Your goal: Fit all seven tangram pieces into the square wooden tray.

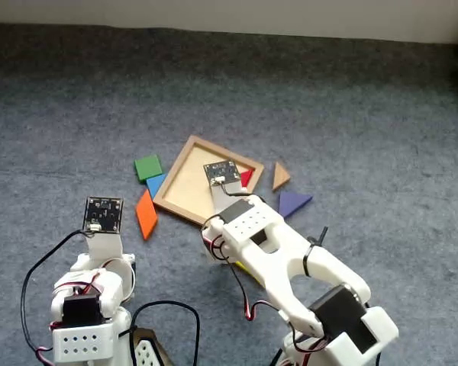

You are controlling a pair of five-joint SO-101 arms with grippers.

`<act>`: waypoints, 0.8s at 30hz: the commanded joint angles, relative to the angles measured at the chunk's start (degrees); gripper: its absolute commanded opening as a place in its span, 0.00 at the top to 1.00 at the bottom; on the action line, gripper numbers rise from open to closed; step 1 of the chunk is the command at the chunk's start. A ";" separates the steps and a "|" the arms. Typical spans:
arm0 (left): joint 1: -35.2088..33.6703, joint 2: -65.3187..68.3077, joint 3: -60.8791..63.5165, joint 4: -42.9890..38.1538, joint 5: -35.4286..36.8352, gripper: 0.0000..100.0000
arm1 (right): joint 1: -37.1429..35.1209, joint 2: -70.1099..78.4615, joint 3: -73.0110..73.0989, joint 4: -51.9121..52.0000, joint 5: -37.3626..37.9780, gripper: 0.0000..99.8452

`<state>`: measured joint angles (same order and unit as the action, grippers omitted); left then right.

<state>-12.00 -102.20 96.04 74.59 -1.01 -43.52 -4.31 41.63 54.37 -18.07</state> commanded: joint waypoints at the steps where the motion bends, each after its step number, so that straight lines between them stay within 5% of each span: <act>1: -0.31 -0.48 1.19 0.35 0.35 0.99 | 0.13 -0.57 -0.31 -0.66 -0.26 0.68; 10: -0.31 -0.48 1.19 0.35 0.35 0.99 | 1.19 -0.92 -0.31 -0.57 -0.09 0.84; 24: -0.31 -0.48 1.19 0.35 0.35 0.99 | 8.66 -8.92 -2.59 7.52 8.88 0.85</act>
<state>-12.00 -102.20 96.04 74.59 -1.01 -36.40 -7.21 41.45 61.23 -11.91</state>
